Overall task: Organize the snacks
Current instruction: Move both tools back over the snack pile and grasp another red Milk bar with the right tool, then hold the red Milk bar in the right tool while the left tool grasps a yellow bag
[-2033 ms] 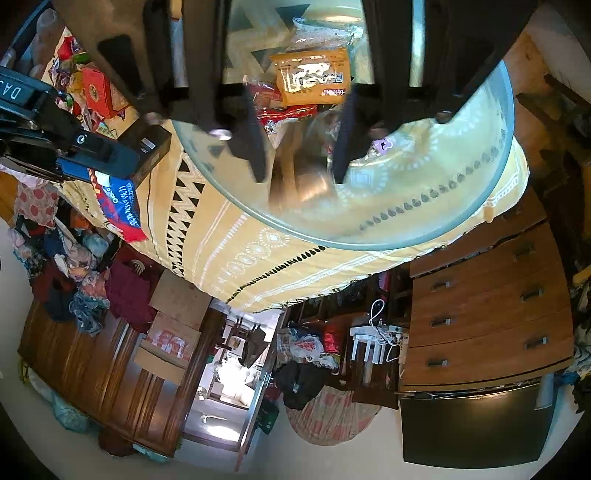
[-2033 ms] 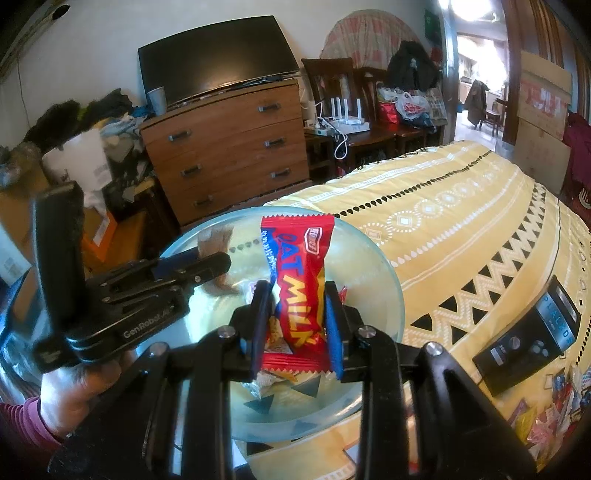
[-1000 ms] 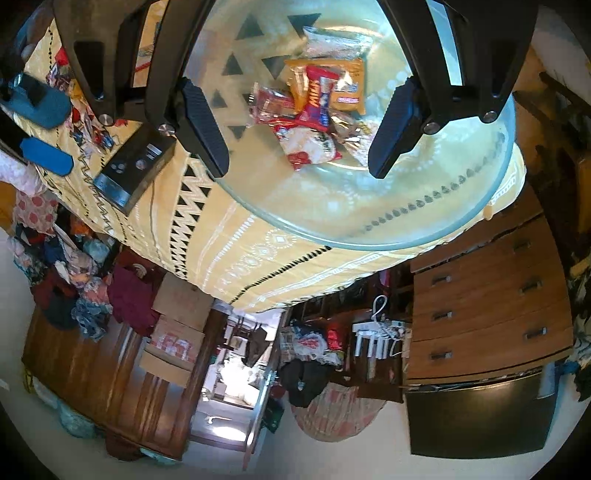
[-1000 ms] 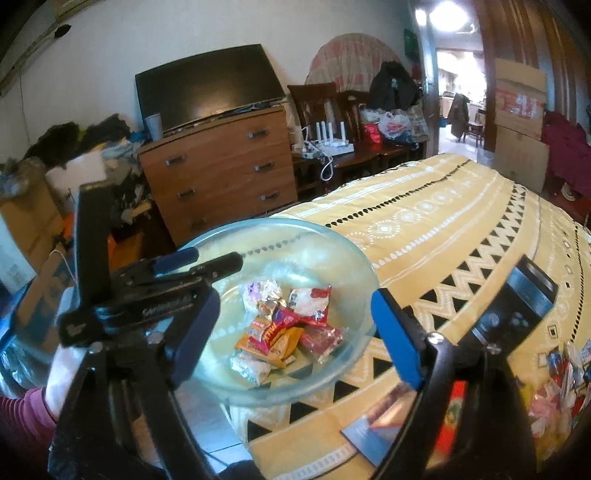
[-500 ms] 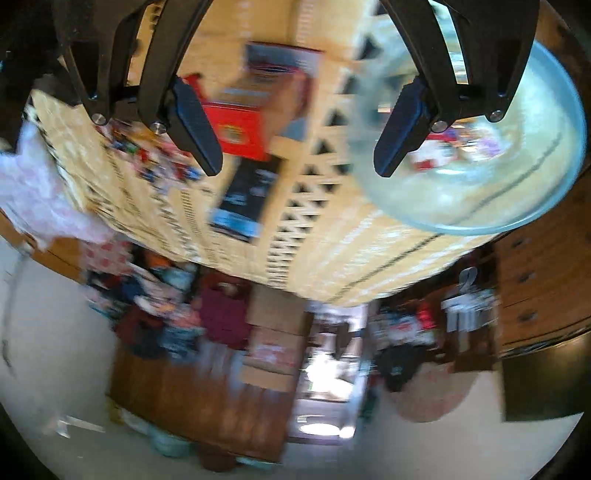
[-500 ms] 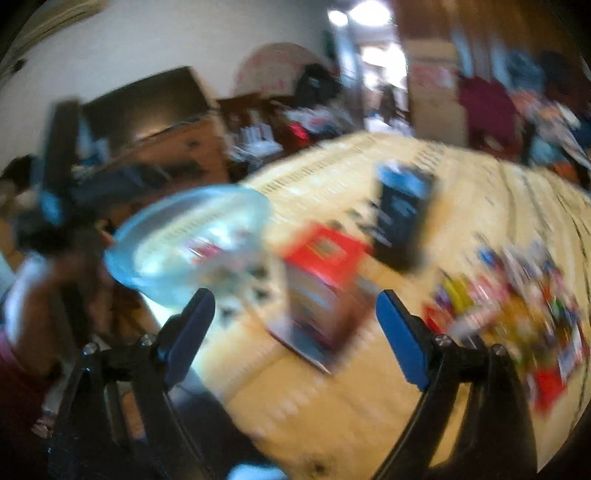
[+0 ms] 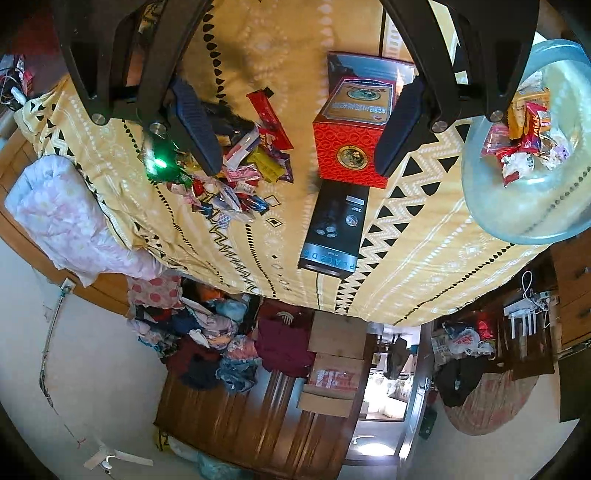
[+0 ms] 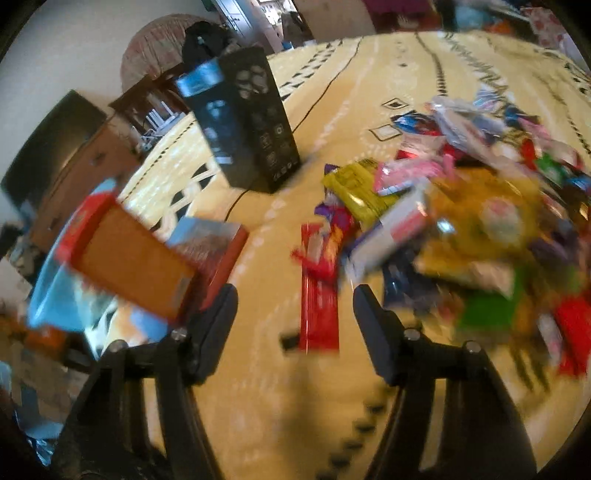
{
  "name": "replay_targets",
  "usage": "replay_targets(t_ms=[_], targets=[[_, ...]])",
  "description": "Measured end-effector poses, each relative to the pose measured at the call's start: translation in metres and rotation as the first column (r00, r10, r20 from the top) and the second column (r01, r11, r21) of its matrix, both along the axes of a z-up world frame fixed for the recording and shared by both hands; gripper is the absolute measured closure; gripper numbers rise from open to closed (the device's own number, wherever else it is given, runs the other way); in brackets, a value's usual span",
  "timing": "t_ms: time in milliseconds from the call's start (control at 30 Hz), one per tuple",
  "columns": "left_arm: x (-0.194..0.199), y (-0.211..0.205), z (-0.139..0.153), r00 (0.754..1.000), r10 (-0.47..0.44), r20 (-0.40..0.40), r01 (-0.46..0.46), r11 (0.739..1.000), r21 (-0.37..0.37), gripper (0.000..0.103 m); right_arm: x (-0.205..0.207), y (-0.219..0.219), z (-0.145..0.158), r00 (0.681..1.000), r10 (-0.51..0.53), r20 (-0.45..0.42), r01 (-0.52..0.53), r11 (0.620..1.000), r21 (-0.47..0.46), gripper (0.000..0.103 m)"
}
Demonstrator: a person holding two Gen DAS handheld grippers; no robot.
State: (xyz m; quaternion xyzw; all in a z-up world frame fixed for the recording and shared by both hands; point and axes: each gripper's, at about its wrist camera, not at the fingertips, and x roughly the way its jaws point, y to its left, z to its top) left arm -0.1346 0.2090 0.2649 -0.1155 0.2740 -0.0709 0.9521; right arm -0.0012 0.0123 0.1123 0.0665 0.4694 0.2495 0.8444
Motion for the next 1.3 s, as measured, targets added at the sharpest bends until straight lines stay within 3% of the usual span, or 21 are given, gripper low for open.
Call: replay_targets(t_ms=[200,267,300,333,567,700,767,933,1000,1100,1300], targets=[[0.007,0.0,-0.006,1.0,-0.005,-0.011,0.005,1.0,0.001,0.018,0.059,0.036,-0.029,0.999,0.027,-0.018,-0.029,0.99,-0.138,0.038],[0.008,-0.005,-0.009,1.0,-0.016,-0.019,0.017,1.0,0.006,0.018,0.068,0.04,-0.046,0.999,0.035,-0.033,-0.041,0.977,-0.209,0.066],[0.009,-0.008,-0.01,0.999,-0.024,-0.022,0.024,1.0,0.006,0.018,0.069,0.038,-0.055,0.998,0.038,-0.051,-0.048,0.976,-0.214,0.071],[0.009,-0.01,-0.012,0.999,-0.031,-0.025,0.031,0.999,0.007,0.018,0.063,0.033,-0.058,0.997,0.043,-0.06,-0.053,0.98,-0.192,0.077],[0.011,-0.025,-0.021,0.997,-0.065,-0.037,0.065,0.998,0.001,0.018,-0.031,0.015,-0.052,0.982,0.174,-0.073,-0.185,0.966,-0.182,0.078],[0.005,-0.042,-0.027,0.993,-0.103,-0.053,0.103,0.995,0.001,0.018,-0.08,-0.039,-0.033,0.996,0.082,-0.045,-0.086,0.992,-0.096,0.078],[0.004,-0.059,-0.034,0.986,-0.151,-0.076,0.152,0.988,0.001,0.018,-0.096,-0.068,-0.025,1.0,0.013,-0.021,-0.015,0.995,-0.095,0.078],[0.031,-0.107,-0.075,0.936,-0.309,-0.167,0.302,0.951,-0.062,0.018,-0.118,-0.136,-0.02,0.994,-0.106,-0.016,0.104,0.988,-0.115,0.078],[0.055,-0.128,-0.098,0.9,-0.391,-0.191,0.382,0.92,-0.082,0.018,-0.123,-0.156,-0.017,0.991,-0.136,-0.014,0.134,0.986,-0.098,0.078],[0.094,-0.163,-0.123,0.845,-0.49,-0.215,0.494,0.869,-0.037,0.018,-0.124,-0.17,-0.012,0.985,-0.169,-0.013,0.168,0.984,-0.064,0.078],[0.166,-0.218,-0.146,0.802,-0.551,-0.231,0.569,0.822,0.012,0.018,-0.121,-0.192,-0.005,0.98,-0.201,-0.013,0.201,0.979,0.013,0.077]])
